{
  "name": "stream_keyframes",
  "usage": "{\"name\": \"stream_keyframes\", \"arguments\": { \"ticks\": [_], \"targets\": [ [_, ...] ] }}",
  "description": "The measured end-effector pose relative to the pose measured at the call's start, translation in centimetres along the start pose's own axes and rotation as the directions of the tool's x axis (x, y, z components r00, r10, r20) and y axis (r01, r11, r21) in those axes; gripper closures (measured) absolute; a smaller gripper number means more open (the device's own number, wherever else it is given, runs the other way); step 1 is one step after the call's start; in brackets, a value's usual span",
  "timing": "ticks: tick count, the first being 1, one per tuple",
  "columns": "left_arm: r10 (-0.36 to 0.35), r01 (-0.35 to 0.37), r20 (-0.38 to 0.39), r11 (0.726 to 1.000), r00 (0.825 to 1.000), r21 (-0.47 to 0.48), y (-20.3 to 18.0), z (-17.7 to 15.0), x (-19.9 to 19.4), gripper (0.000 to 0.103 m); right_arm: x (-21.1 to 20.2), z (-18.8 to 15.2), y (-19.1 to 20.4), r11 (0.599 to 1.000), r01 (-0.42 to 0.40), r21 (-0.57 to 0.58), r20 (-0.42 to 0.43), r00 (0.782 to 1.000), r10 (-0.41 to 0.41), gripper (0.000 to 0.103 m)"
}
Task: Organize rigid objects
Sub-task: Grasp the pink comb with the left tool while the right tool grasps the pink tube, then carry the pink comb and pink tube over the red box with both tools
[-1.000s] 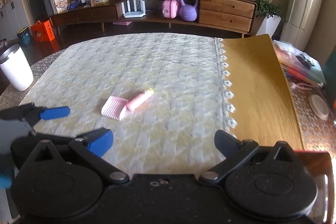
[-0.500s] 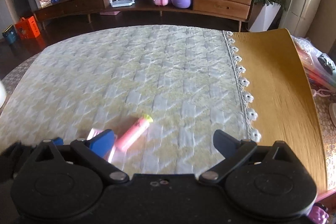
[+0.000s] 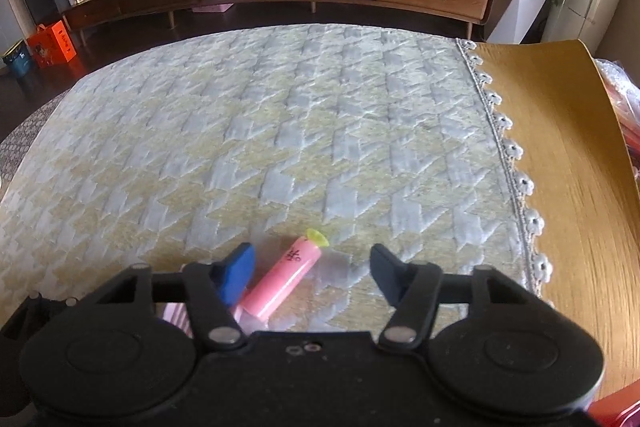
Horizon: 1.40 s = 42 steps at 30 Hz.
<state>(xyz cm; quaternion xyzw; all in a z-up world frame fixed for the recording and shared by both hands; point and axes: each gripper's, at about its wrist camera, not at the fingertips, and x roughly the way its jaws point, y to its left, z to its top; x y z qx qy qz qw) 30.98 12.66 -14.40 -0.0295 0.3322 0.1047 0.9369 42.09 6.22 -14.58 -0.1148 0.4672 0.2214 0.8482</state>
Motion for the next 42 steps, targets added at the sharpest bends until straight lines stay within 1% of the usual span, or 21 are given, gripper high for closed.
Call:
{"name": "stream_keyframes", "arguments": {
  "ticks": [1, 2, 4, 5, 7, 8, 9, 10, 11, 18, 23, 26, 31, 36, 42],
  "targets": [
    [-0.003, 0.003, 0.002, 1.0, 1.0, 0.005, -0.1, 0.0, -0.1, 0.034, 0.1, -0.1, 0.1, 1.0, 0.001, -0.004, -0.002, 1.0, -0.001, 0.055],
    [-0.005, 0.005, 0.006, 1.0, 1.0, 0.015, -0.2, -0.1, -0.1, 0.036, 0.2, -0.2, 0.3, 1.0, 0.004, -0.009, -0.002, 1.0, -0.005, 0.055],
    [-0.012, 0.012, 0.014, 0.999, 1.0, 0.035, -0.5, -0.2, -0.3, 0.045, 0.2, -0.4, 0.6, 1.0, 0.02, -0.022, 0.006, 1.0, -0.019, 0.057],
    [-0.016, 0.015, 0.018, 0.999, 1.0, 0.045, -0.7, -0.3, -0.4, 0.047, 0.2, -0.4, 0.6, 1.0, 0.025, -0.019, 0.01, 1.0, -0.024, 0.058],
    [-0.023, 0.022, 0.021, 0.998, 1.0, 0.057, -0.9, -0.3, -0.5, 0.056, 0.0, -0.6, 0.7, 0.999, 0.029, -0.022, 0.014, 0.999, -0.028, 0.069],
    [-0.031, 0.03, 0.021, 0.998, 0.999, 0.062, -1.1, -0.3, -0.6, 0.058, -0.1, -0.6, 0.7, 0.999, 0.028, -0.025, 0.016, 0.999, -0.028, 0.072],
    [-0.036, 0.035, 0.022, 0.997, 0.999, 0.067, -1.2, -0.4, -0.6, 0.061, -0.1, -0.7, 0.7, 0.999, 0.029, -0.028, 0.016, 0.999, -0.029, 0.079],
    [-0.034, 0.033, 0.022, 0.997, 0.999, 0.074, -1.2, -0.3, -0.6, 0.061, -0.2, -0.7, 0.6, 0.999, 0.033, -0.03, 0.016, 0.999, -0.032, 0.086],
    [-0.033, 0.031, 0.022, 0.996, 0.999, 0.08, -1.3, -0.4, -0.6, 0.061, -0.3, -0.9, 0.5, 0.999, 0.033, -0.029, 0.016, 0.999, -0.032, 0.088],
    [-0.04, 0.039, 0.011, 0.996, 0.999, 0.082, -0.9, -0.3, -1.0, 0.062, -1.1, -1.5, -0.8, 1.0, 0.017, -0.015, 0.015, 1.0, -0.016, 0.089],
    [-0.053, 0.054, -0.01, 0.996, 0.999, 0.071, -0.9, -0.5, -1.8, 0.062, -2.6, -2.9, -2.3, 1.0, -0.014, 0.009, 0.01, 1.0, 0.013, 0.089],
    [-0.054, 0.055, -0.02, 0.995, 0.998, 0.082, -1.3, -0.7, -2.6, 0.062, -3.9, -4.0, -3.1, 0.999, -0.036, 0.011, 0.012, 0.999, 0.036, 0.089],
    [-0.069, 0.071, -0.024, 0.993, 0.997, 0.092, -1.9, -0.8, -4.8, 0.062, -6.6, -5.4, -4.1, 0.998, -0.065, 0.017, 0.031, 0.997, 0.065, 0.089],
    [-0.092, 0.094, -0.026, 0.991, 0.995, 0.095, -2.5, -0.2, -7.6, 0.062, -10.3, -6.5, -4.9, 0.995, -0.101, 0.019, 0.061, 0.993, 0.1, 0.089],
    [-0.123, 0.125, -0.019, 0.987, 0.992, 0.098, -3.7, 0.6, -11.1, 0.062, -14.7, -7.8, -6.2, 0.992, -0.121, 0.023, 0.098, 0.988, 0.118, 0.089]
  ]
}}
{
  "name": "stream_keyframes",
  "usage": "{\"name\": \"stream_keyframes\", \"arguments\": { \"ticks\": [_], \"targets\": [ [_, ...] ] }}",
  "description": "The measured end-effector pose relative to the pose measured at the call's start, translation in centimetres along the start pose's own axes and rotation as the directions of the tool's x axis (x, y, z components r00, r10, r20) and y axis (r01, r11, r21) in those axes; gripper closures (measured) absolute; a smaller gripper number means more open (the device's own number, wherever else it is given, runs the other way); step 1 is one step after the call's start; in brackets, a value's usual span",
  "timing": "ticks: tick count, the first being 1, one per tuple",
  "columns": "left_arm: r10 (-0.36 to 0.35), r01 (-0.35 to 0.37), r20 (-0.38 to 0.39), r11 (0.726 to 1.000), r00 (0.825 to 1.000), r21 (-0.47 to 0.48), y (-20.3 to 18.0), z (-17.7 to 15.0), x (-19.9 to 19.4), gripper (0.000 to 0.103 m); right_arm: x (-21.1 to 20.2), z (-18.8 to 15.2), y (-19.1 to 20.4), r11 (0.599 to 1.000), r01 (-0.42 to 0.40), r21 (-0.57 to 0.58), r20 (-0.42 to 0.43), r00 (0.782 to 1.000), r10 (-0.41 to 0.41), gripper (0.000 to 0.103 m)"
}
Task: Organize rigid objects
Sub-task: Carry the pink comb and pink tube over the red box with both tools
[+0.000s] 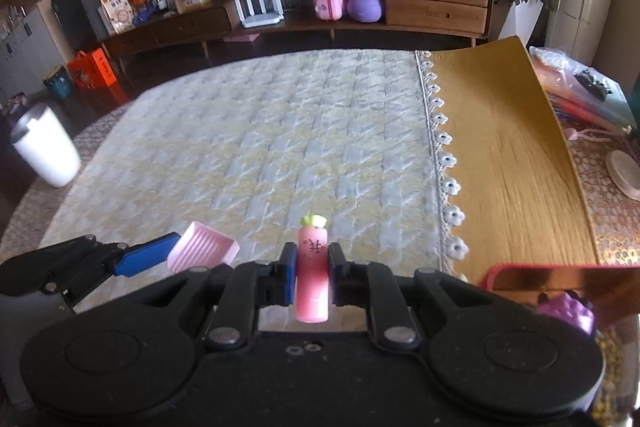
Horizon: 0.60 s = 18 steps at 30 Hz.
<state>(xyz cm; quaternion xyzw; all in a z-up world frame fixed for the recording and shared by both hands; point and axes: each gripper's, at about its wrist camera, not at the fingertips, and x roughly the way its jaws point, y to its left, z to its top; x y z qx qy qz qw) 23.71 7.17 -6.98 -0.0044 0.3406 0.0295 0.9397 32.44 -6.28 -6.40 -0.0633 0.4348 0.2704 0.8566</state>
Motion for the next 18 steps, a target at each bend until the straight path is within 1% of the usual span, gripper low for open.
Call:
{"name": "stream_keyframes", "arguments": {
  "ticks": [9, 13, 18],
  "targets": [
    [-0.042, 0.041, 0.021, 0.999, 0.999, 0.025, -3.4, 1.2, -3.9, 0.061, -5.9, -1.7, -2.4, 1.0, -0.005, 0.03, 0.055, 0.998, 0.003, 0.089],
    [-0.062, 0.06, 0.03, 0.997, 0.998, 0.045, -5.6, 1.6, -5.3, 0.061, -8.0, -2.5, -4.0, 0.999, 0.012, 0.053, 0.071, 0.997, -0.016, 0.089],
    [-0.086, 0.082, 0.052, 0.993, 0.995, 0.08, -8.6, 2.4, -6.9, 0.061, -10.7, -3.7, -6.9, 0.995, 0.039, 0.094, 0.09, 0.995, -0.047, 0.088]
  ]
}}
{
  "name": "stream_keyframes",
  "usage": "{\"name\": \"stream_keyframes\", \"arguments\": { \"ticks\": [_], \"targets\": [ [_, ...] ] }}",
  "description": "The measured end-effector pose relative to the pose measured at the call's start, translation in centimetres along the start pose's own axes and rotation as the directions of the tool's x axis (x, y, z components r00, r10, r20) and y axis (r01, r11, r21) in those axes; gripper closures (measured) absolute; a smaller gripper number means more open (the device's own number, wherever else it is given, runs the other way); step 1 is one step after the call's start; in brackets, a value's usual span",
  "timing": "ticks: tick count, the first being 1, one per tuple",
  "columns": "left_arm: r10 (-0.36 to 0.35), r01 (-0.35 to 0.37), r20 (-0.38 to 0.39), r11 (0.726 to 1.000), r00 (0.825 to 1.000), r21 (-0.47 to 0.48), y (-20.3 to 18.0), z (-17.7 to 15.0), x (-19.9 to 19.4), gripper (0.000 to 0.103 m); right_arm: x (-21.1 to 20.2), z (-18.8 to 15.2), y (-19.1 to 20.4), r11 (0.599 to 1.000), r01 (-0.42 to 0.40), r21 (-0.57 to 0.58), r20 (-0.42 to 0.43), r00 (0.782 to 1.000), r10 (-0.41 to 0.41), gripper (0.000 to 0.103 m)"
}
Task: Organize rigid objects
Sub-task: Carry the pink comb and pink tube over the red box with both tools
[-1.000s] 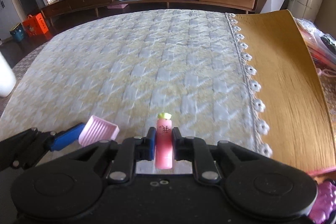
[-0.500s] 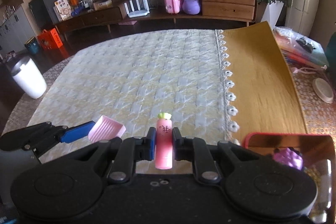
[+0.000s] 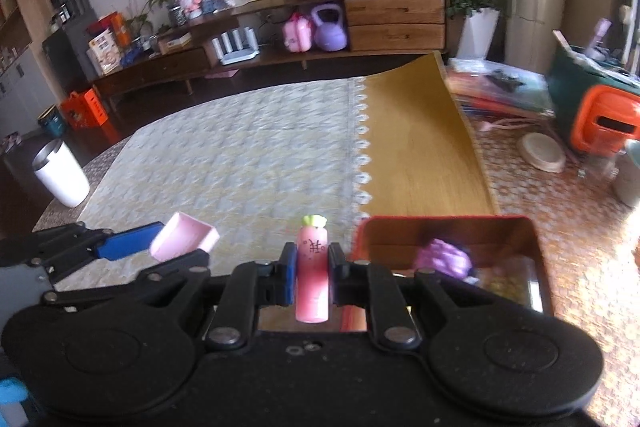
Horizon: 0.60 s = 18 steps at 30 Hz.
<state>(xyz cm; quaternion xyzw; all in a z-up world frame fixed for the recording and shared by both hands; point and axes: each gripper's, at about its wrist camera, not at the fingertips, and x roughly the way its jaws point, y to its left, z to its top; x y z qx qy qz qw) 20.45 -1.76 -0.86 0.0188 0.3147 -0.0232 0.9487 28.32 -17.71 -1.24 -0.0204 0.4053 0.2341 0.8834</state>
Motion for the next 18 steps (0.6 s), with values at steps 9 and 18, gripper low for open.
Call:
{"name": "stream_keyframes", "arguments": {
  "ticks": [9, 18],
  "targets": [
    [-0.039, 0.039, -0.001, 0.998, 0.999, 0.045, -4.8, 0.9, 0.1, 0.061, -3.4, -1.9, -5.5, 0.996, 0.054, 0.067, 0.018, 0.998, -0.055, 0.088],
    [-0.079, 0.08, -0.017, 0.993, 0.997, 0.084, -8.6, 1.2, 1.9, 0.061, -4.3, -3.7, -9.6, 0.99, 0.078, 0.117, 0.014, 0.997, -0.08, 0.088]
  ]
}}
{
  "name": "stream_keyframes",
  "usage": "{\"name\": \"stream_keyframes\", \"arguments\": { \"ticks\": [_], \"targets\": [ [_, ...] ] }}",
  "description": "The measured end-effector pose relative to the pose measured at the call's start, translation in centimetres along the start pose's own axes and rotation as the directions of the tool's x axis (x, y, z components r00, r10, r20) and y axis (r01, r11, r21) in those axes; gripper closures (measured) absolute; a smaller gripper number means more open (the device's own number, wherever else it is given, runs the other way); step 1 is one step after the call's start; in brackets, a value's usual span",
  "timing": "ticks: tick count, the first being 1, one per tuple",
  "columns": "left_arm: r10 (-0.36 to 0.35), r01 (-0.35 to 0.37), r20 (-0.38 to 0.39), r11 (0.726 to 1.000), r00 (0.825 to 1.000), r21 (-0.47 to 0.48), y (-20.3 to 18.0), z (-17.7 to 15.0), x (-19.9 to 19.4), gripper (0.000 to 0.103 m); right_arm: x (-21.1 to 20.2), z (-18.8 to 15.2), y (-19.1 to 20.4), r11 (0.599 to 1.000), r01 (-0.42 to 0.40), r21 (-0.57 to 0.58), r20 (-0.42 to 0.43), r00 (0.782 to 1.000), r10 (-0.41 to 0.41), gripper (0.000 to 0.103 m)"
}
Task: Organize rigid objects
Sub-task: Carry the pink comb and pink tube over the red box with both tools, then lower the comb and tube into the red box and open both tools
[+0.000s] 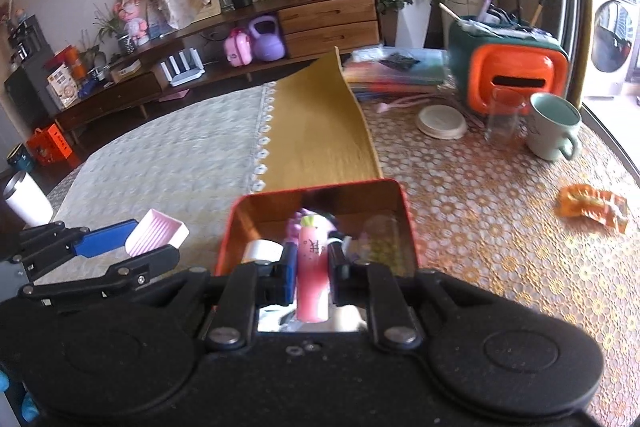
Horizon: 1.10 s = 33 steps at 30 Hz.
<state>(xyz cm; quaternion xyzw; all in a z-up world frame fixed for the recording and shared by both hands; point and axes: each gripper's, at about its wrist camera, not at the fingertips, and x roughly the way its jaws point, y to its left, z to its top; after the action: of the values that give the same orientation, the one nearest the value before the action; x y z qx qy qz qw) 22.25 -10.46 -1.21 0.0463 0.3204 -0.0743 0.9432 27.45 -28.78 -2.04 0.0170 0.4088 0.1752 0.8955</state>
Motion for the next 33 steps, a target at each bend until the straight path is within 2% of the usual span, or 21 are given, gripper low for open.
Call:
{"name": "stream_keyframes", "arguments": {
  "ticks": [5, 15, 25, 33],
  "targets": [
    [-0.007, 0.007, -0.018, 1.0, 1.0, 0.016, -0.9, 0.6, 2.0, 0.061, 0.6, -0.5, -1.6, 1.0, 0.008, 0.015, -0.012, 1.0, -0.008, 0.088],
    [-0.062, 0.06, -0.086, 0.998, 0.994, -0.026, -0.6, 1.6, 7.3, 0.061, 3.3, -0.7, -3.4, 0.999, 0.022, 0.034, -0.048, 0.999, -0.02, 0.088],
    [-0.082, 0.08, -0.146, 0.997, 0.986, -0.019, -1.5, 1.3, 10.9, 0.061, 6.8, -0.7, -2.8, 1.0, 0.015, 0.014, -0.094, 0.995, -0.014, 0.089],
    [-0.093, 0.089, -0.16, 0.995, 0.983, -0.036, -1.3, 0.9, 12.1, 0.062, 8.0, -1.1, -2.4, 1.0, 0.005, -0.011, -0.112, 0.994, -0.006, 0.089]
  ]
}}
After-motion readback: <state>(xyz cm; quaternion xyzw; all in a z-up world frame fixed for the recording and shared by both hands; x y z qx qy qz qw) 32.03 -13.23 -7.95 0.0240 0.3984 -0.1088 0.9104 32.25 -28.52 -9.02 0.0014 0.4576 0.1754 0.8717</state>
